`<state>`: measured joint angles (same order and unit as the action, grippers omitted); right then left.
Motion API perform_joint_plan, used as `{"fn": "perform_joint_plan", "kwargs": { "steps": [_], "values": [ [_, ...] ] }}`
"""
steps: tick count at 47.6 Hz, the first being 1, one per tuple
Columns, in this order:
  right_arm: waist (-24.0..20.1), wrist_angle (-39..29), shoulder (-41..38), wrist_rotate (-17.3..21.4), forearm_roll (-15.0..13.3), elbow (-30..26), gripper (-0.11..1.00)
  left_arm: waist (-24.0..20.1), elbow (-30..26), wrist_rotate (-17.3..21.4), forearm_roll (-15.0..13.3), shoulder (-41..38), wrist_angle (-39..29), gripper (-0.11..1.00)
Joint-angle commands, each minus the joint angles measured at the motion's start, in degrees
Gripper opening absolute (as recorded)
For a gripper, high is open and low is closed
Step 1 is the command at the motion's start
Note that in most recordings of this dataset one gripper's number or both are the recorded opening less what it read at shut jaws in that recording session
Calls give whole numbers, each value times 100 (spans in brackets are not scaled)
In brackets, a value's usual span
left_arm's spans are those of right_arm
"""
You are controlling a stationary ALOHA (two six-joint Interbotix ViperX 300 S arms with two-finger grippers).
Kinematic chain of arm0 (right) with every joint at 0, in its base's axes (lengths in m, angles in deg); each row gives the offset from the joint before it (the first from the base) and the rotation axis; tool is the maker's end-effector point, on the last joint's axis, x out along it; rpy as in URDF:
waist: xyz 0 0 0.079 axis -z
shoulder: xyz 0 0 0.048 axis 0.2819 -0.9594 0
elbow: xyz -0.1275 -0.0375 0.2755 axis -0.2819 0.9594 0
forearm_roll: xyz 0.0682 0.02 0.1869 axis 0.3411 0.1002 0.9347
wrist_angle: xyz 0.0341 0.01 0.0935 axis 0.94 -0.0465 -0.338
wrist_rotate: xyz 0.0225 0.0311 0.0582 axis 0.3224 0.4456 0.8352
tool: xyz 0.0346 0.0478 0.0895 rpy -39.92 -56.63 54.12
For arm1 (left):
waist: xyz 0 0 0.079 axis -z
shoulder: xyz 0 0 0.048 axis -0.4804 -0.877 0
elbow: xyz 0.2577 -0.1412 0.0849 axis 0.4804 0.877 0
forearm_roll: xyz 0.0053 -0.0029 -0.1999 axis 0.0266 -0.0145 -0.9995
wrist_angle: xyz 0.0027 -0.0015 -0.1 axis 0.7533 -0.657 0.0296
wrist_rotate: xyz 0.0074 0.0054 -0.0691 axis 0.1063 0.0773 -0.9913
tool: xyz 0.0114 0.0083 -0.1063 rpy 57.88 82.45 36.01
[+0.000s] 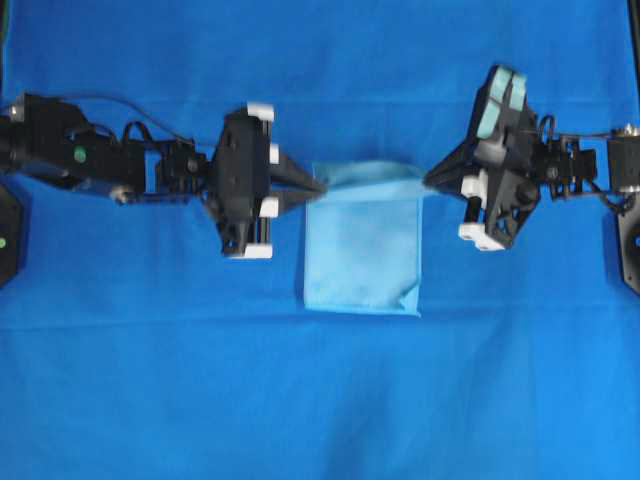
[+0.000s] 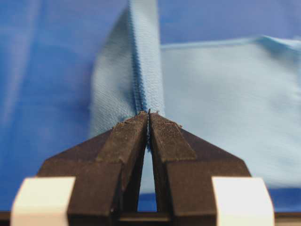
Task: Fold the light blue towel.
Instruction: 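Fold the top end down onto the bottom half with both grippers, then open both grippers and pull them back from the folded towel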
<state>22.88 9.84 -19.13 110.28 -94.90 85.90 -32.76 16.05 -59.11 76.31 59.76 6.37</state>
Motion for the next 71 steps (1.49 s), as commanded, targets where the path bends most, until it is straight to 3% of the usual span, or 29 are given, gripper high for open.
{"fn": "perform_joint_plan", "kwargs": {
  "steps": [1,21,30,49,51,56,59,64,71],
  "values": [
    [-211,-26,-62,193,9,-18,4,185,9,-114,0,114,-70,4],
    [-949,475,-1107,1046,9,-53,4,932,9,-501,-26,-563,123,4],
    [-1046,650,-1301,1099,79,-88,4,1055,-9,-598,-26,-940,360,4],
    [-1143,659,-1389,1090,97,-211,7,1055,-26,-598,-26,-940,431,4],
    [-1195,650,-1406,1090,105,-246,15,1055,-44,-589,-26,-940,431,9],
    [-1380,589,-1406,1099,105,-343,48,1063,-62,-589,-26,-896,422,37],
    [-1477,510,-1371,1099,97,-404,62,1081,-62,-545,-26,-800,387,56],
    [-1644,237,-1213,1099,97,-527,58,1099,-44,-519,-26,-571,316,80],
    [-1837,-308,-861,1090,105,-686,55,1125,-18,-475,-26,-70,-62,74]
  ]
}}
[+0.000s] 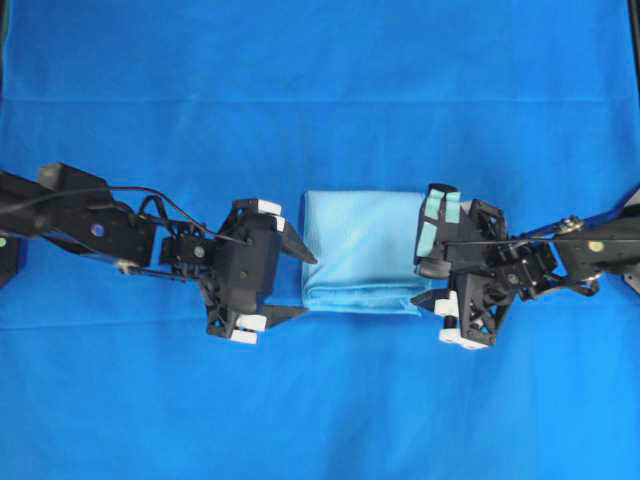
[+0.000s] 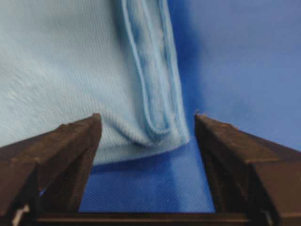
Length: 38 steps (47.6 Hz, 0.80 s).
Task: Fold the light blue towel.
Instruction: 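Open both grippers and pull them back from the folded towel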
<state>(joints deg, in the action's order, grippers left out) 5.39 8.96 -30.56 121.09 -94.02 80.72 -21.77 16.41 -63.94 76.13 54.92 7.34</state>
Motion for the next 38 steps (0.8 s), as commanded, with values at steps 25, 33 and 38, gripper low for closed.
{"fn": "perform_joint_plan", "kwargs": {
  "steps": [25,33,38],
  "values": [
    [-141,-1266,2610,-35,-896,141,56,-18,633,0,-9,2865,-1020,64],
    [-105,-1292,3647,-35,-1204,475,56,-158,1204,-9,-9,3814,-967,64],
    [-79,-1301,4228,-35,-1389,747,56,-255,1547,-62,-9,4421,-958,64]
  ]
}}
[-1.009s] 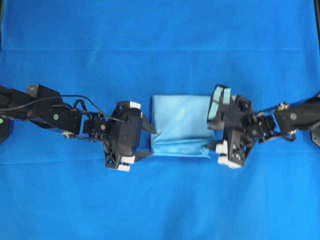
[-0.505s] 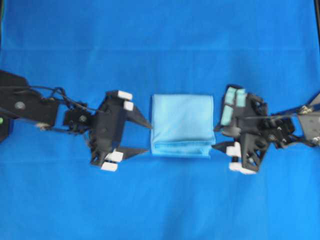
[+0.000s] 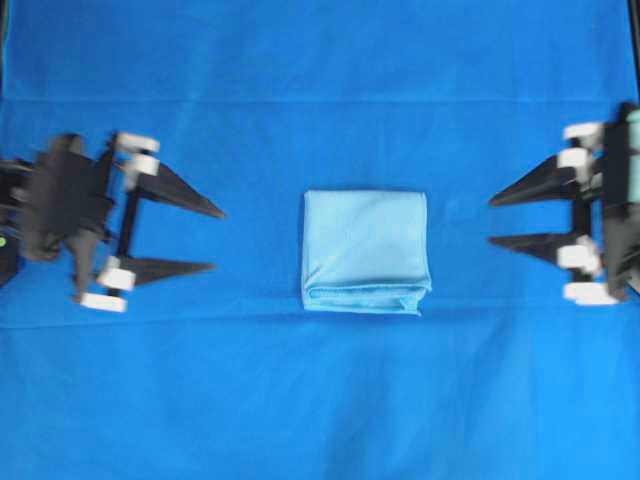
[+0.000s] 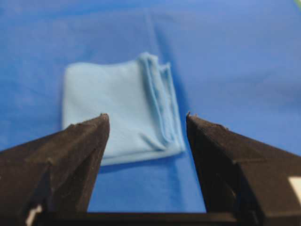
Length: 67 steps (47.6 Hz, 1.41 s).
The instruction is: Fold the light blue towel.
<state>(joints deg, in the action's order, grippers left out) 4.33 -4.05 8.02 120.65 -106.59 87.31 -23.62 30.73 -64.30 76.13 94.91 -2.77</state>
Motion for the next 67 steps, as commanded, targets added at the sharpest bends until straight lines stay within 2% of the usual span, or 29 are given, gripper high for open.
{"fn": "perform_joint_plan", "kwargs": {
  "steps": [1,13,27,35,67],
  "values": [
    [35,0,466,9,-158,141,56,-79,193,-26,-9,554,53,64],
    [325,176,1468,44,-255,967,56,-360,1178,-88,-9,2083,62,64],
    [1037,1178,1837,44,-255,1846,56,-624,2127,-316,-18,3322,70,63],
    [1266,1424,1731,35,-264,1942,56,-642,2250,-334,-9,3480,9,63],
    [1266,1459,1714,35,-264,1951,56,-642,2259,-334,-18,3463,-18,63]
  ]
}}
